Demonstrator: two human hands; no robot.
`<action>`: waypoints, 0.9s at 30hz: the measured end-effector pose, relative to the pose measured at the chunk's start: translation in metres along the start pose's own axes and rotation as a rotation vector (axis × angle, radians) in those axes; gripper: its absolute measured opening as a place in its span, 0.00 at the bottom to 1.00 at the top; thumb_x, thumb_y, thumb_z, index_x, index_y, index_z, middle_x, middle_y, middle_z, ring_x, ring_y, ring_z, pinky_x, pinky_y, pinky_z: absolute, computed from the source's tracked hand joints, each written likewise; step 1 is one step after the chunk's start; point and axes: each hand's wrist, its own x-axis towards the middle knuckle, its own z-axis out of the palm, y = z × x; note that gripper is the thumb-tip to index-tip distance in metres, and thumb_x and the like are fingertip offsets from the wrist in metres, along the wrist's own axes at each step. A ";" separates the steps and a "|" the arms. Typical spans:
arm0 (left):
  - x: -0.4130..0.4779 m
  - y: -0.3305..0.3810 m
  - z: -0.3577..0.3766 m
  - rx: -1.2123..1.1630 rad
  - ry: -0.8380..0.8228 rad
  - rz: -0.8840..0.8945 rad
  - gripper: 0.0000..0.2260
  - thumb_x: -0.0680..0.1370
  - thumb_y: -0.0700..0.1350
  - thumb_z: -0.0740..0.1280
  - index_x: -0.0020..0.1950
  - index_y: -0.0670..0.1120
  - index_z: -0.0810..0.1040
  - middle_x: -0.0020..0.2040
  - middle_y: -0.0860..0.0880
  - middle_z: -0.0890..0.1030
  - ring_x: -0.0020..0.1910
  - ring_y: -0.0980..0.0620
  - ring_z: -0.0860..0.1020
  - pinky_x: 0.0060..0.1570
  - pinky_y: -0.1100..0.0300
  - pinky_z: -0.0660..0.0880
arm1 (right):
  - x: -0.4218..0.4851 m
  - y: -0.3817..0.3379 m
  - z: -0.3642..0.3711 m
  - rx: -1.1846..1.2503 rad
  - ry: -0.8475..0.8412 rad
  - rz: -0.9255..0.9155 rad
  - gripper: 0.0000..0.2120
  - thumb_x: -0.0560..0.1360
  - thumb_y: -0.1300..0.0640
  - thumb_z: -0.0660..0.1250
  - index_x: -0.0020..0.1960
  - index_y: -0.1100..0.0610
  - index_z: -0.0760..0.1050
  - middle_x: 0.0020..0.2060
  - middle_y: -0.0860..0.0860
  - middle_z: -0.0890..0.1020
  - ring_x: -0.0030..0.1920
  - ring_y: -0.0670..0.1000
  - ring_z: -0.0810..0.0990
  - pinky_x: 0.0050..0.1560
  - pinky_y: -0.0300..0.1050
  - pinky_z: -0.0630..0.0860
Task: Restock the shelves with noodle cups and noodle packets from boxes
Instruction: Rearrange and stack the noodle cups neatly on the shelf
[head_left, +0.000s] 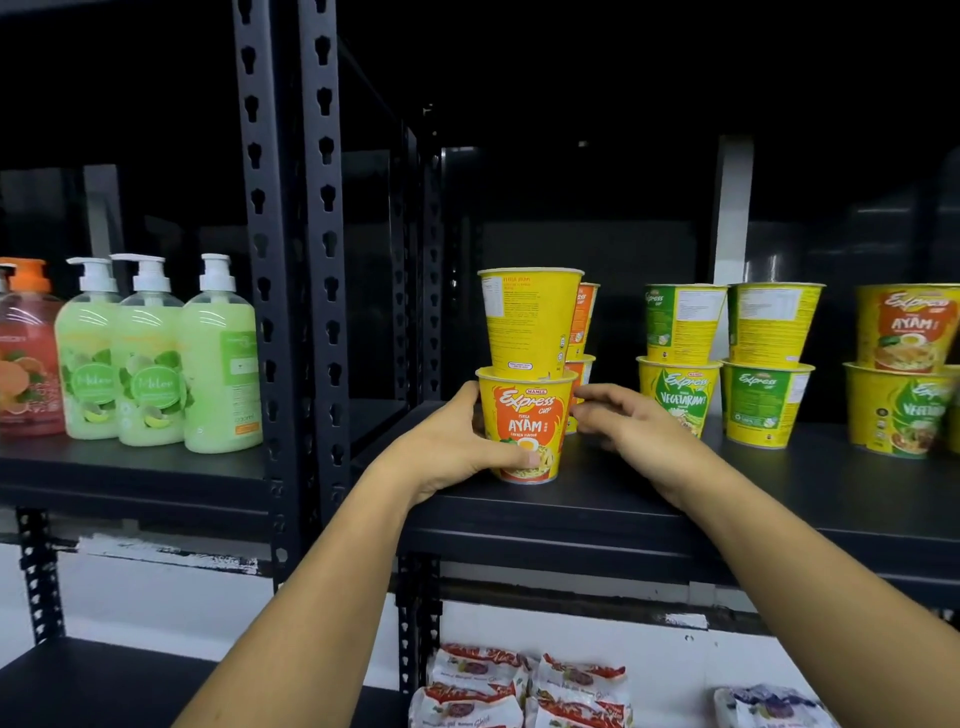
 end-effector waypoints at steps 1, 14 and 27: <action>0.000 0.000 0.000 0.002 0.004 0.000 0.38 0.66 0.47 0.85 0.70 0.57 0.69 0.59 0.56 0.83 0.57 0.58 0.83 0.62 0.53 0.79 | -0.001 -0.003 0.000 0.015 0.050 -0.021 0.17 0.81 0.51 0.69 0.69 0.50 0.77 0.55 0.46 0.85 0.59 0.47 0.82 0.64 0.47 0.75; -0.003 0.005 0.000 -0.016 -0.011 0.007 0.40 0.65 0.47 0.85 0.72 0.57 0.68 0.61 0.55 0.82 0.59 0.56 0.82 0.63 0.52 0.79 | 0.018 -0.048 0.024 0.399 -0.066 -0.078 0.33 0.67 0.46 0.73 0.71 0.49 0.74 0.60 0.48 0.85 0.61 0.51 0.82 0.56 0.48 0.75; -0.002 0.004 -0.001 -0.023 -0.013 0.009 0.40 0.66 0.47 0.85 0.72 0.57 0.67 0.61 0.55 0.82 0.59 0.56 0.82 0.63 0.52 0.79 | 0.023 -0.051 0.030 0.209 -0.099 -0.044 0.41 0.66 0.37 0.78 0.75 0.45 0.69 0.62 0.46 0.83 0.60 0.49 0.82 0.65 0.53 0.77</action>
